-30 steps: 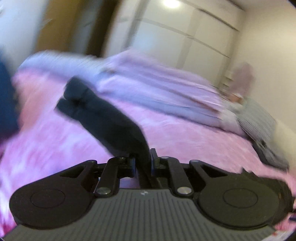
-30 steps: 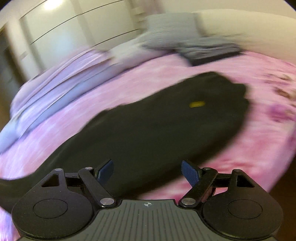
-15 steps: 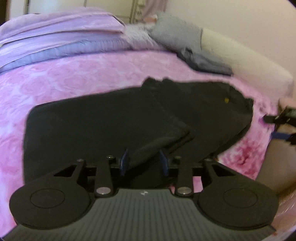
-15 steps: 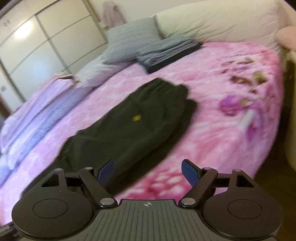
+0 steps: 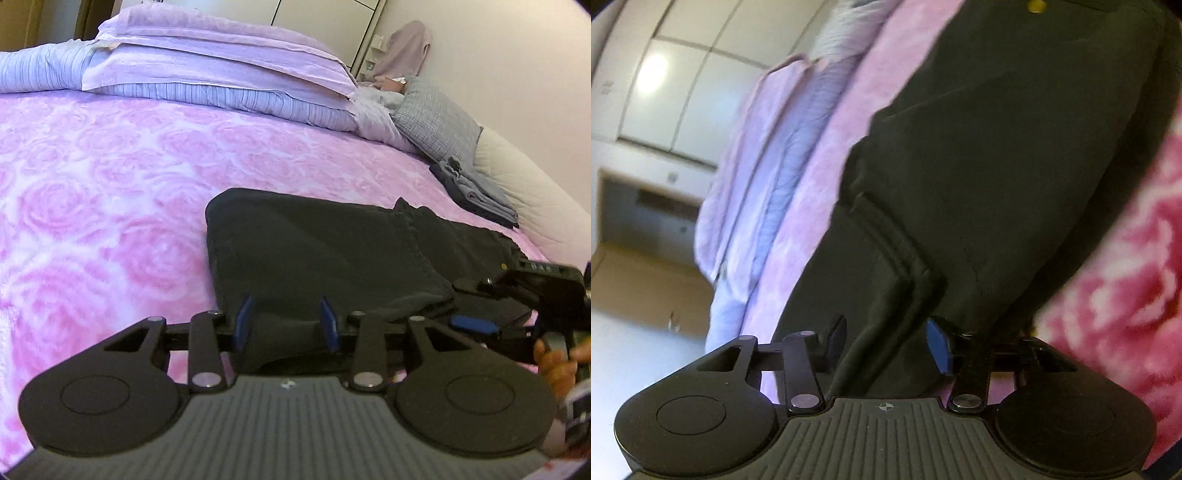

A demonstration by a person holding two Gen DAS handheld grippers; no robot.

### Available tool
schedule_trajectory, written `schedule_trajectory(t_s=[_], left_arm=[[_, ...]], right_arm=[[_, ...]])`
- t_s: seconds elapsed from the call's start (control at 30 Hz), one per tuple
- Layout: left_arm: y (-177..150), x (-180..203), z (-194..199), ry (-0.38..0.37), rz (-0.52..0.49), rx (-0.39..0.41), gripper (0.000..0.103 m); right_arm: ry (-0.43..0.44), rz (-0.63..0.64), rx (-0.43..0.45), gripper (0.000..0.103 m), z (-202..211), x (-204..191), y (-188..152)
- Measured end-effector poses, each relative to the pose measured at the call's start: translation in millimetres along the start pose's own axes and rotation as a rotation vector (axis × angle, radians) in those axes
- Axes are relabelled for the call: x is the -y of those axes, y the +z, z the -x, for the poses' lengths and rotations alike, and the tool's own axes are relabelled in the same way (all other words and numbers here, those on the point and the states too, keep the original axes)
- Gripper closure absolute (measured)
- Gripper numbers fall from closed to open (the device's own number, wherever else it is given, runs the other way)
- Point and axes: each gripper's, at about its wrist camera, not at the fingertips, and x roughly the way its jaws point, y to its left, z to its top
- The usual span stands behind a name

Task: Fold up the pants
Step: 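Lift the hems toward the waistband with the left gripper while the right gripper holds the waistband, then lay the hems onto the waistband with the left gripper while the right gripper holds it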

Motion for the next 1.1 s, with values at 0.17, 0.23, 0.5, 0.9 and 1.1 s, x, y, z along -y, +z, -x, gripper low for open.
schedule_trajectory(t_s=[0.17,0.23,0.5,0.9,1.1], left_arm=[[-6.6,-5.8,-6.8,-0.006,0.016,-0.005,0.07],[-8.6,-6.3,-7.5,-0.009,0.01,-0.003,0.07],[-6.0,-1.3,-7.9,-0.031,-0.042,-0.004,0.08],[-0.7,4.1,-12.6,-0.038,-0.069,-0.049,0.09],[31.7,-11.5,0.1,0.001,-0.04,0.012,0.09]], right_arm=[[-0.025,0.007,0.038,0.06,-11.4,-3.2,-4.6],[-0.022,0.071,0.056,0.063,-11.3,-9.6,-10.5],[-0.07,0.408,0.252,0.099,29.0,-39.8,-41.8],[-0.197,0.325,0.125,0.087,38.5,-8.0,-17.3],[-0.414,0.607,0.342,0.065,57.5,-56.1,-18.0]])
